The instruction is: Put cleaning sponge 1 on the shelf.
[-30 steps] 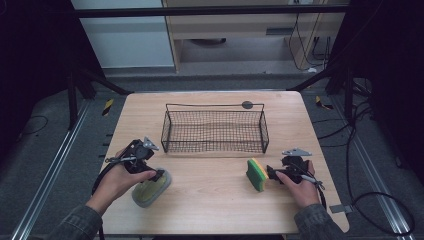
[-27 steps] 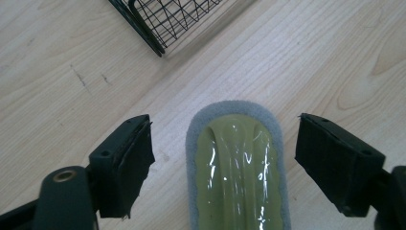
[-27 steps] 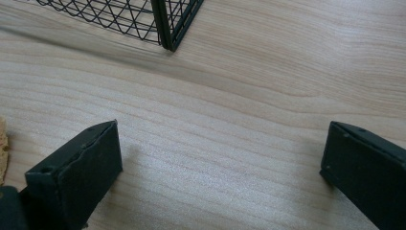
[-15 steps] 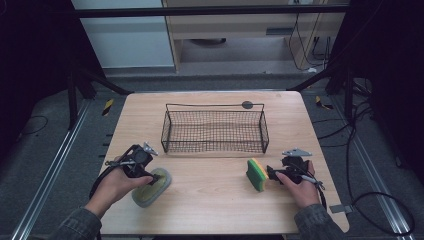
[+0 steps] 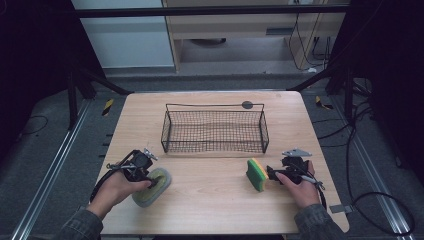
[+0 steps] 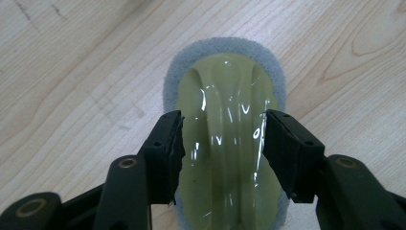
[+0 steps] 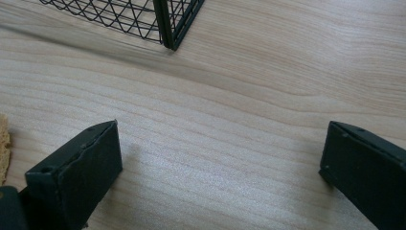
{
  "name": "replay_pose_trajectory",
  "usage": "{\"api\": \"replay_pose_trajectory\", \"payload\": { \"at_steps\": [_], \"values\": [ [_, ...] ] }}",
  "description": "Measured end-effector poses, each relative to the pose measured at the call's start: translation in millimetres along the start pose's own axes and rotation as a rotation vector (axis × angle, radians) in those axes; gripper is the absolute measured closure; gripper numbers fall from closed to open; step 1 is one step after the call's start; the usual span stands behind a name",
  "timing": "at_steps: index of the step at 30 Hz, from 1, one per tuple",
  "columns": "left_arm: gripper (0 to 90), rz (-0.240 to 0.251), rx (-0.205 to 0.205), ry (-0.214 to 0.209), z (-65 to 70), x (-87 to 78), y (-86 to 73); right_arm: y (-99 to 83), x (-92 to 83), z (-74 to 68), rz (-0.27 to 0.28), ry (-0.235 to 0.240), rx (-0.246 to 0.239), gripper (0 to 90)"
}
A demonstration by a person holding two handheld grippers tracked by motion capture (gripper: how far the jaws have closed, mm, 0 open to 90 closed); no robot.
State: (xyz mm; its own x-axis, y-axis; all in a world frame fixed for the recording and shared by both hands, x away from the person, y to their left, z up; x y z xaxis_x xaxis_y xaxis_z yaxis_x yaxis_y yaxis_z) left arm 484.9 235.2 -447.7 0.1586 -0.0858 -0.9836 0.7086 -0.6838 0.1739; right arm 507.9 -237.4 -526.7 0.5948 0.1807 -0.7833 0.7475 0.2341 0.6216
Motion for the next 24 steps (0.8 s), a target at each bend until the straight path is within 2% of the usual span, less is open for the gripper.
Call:
{"api": "replay_pose_trajectory", "payload": {
  "at_steps": [3, 11, 24],
  "values": [
    [49.1, 0.0, -0.022, 0.01, -0.1, 2.8, 1.4, 0.0, -0.1, -0.4, 0.001, 0.003, 0.002, 0.7],
    [52.8, -0.015, -0.016, -0.007, -1.5, 7.3, 1.8, -0.2, -0.3, -0.6, -0.001, 0.003, -0.002, 0.7],
    [69.2, -0.006, -0.003, -0.034, -1.6, 8.4, 0.2, -0.3, -0.3, -0.5, -0.002, 0.003, -0.008, 0.7]
  ]
}}
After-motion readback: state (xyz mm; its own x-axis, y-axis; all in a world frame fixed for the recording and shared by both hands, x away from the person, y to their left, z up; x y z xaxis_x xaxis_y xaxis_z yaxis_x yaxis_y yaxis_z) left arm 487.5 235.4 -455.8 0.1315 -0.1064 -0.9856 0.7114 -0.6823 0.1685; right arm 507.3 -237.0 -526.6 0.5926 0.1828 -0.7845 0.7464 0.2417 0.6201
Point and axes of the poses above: each handheld gripper's, and its own axes: x roughly forward along the jaws, y roughly out of its top, z roughly to its right, the point moved 2 cm from there along x, roughly forward along the jaws, and after that the axes turned 8 degrees about -z, right-handed, at the moved point
